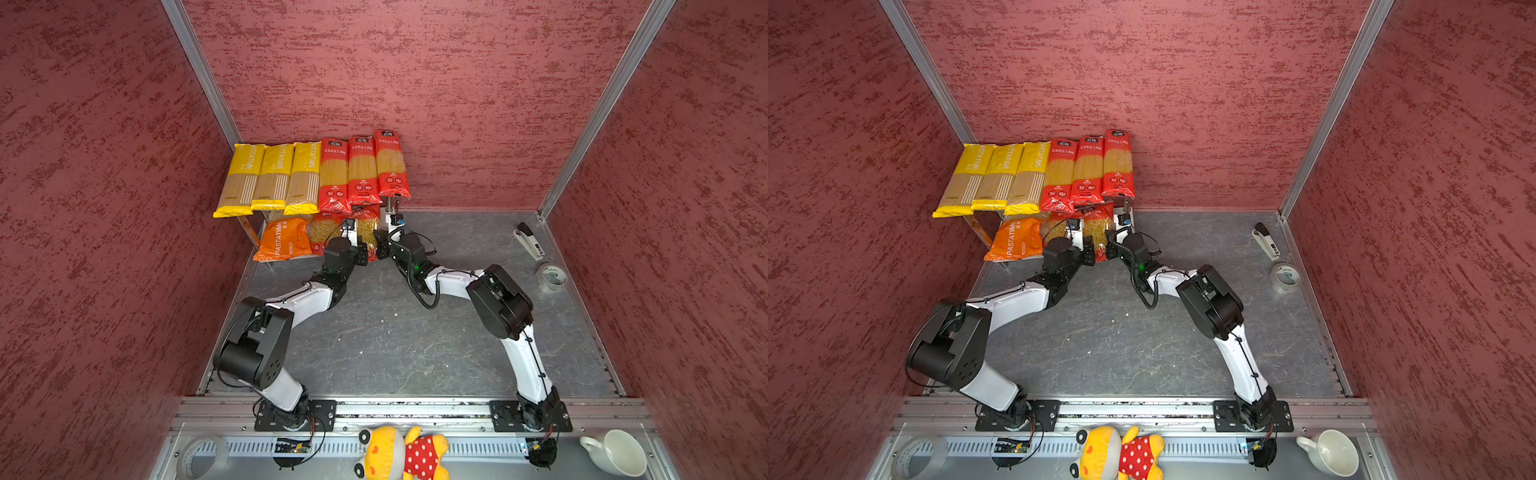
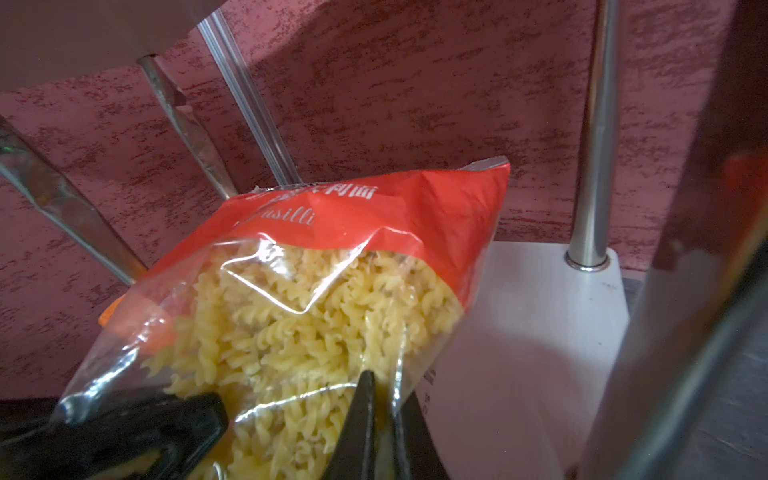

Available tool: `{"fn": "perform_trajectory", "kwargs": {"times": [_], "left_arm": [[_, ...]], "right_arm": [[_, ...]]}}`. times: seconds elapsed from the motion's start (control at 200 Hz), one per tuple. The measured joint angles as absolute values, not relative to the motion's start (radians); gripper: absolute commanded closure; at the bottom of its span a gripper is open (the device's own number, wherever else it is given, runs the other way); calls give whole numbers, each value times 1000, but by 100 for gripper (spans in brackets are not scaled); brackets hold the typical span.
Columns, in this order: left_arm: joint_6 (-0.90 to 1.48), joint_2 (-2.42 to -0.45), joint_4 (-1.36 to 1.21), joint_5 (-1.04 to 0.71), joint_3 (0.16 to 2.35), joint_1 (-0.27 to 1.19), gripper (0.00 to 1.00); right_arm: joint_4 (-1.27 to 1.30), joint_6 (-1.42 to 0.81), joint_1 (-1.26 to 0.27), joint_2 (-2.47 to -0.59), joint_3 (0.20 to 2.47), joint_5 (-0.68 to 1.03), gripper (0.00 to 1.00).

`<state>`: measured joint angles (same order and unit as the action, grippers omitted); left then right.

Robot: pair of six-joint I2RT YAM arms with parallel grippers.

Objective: Place and organize the pasta boxes and bags onto the shelf

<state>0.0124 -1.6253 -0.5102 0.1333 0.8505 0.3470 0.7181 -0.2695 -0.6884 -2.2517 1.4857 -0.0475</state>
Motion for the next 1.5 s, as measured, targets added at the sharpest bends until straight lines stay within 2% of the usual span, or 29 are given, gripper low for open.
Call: {"fn": "perform_trajectory", "kwargs": {"times": [0.175,0.291,0.426,0.551,0.857,1.032,1.217,1.498], "left_arm": [[2,-1710,-545,158,902,340,100],[3,-1755,-549,185,936,336,100],[15,-1814,-548,215,976,334,100],[27,-1843,-547,228,1010,335,100],[28,-1864,-490,186,1076,315,100],[28,-1874,-430,127,1111,286,84],[32,-1857,-389,123,1110,274,61],[38,-1708,-313,118,1052,263,47]], "right_arm": [[699,-228,-677,-2312,1568,-71,88],[684,-218,-677,-2325,1598,-80,71],[699,-225,-684,-2315,1580,-91,59],[729,-228,-699,-2238,1451,-115,55],[771,-238,-712,-1953,1140,-173,53],[791,-255,-712,-1817,963,-222,52],[762,-292,-712,-1734,820,-234,52],[701,-346,-712,-1638,706,-247,51]]}}
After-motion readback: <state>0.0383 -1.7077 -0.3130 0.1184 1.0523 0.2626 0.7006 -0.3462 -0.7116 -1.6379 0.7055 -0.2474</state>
